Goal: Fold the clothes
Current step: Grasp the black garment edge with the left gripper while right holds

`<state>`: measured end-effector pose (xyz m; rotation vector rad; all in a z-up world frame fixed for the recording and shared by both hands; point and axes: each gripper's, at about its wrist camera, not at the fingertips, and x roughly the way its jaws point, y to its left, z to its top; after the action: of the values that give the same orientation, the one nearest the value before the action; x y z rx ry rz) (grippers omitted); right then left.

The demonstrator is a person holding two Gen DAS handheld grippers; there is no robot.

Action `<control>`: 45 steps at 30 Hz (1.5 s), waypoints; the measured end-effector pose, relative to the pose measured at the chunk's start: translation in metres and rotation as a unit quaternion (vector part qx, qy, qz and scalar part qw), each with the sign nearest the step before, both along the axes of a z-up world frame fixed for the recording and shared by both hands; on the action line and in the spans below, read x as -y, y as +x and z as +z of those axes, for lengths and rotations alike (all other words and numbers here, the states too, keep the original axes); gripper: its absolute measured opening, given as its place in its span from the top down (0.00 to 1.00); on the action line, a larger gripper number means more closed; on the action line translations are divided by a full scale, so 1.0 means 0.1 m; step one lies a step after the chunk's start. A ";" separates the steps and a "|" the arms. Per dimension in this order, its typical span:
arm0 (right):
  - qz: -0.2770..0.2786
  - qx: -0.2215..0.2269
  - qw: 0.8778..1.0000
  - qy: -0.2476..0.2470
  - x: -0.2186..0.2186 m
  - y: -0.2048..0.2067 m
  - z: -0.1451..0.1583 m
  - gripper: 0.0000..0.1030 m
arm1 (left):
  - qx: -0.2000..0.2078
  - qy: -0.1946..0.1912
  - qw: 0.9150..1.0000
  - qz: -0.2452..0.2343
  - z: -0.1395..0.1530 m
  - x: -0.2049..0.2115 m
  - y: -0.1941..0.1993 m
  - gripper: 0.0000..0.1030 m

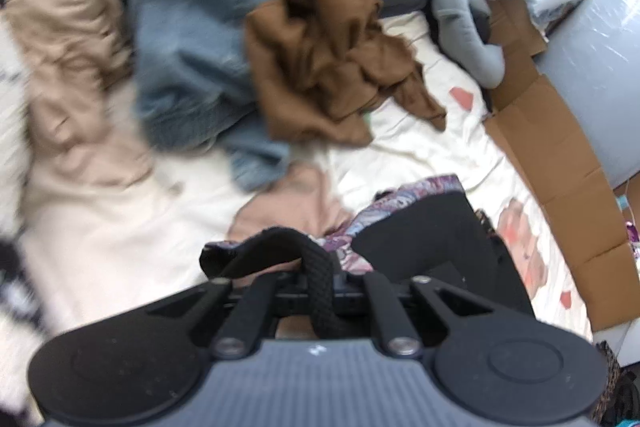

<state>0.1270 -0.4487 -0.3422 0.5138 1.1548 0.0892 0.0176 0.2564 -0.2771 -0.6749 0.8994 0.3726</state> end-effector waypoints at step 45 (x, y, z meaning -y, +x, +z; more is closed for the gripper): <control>0.094 -0.159 0.980 -0.074 0.15 -1.09 0.52 0.94 | -0.203 -0.074 0.973 0.085 0.31 0.29 -2.19 0.95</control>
<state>0.0179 -0.4632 -0.2898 0.2908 1.5091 0.0857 -0.2010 0.2272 -0.2465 -0.8327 1.2709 0.6157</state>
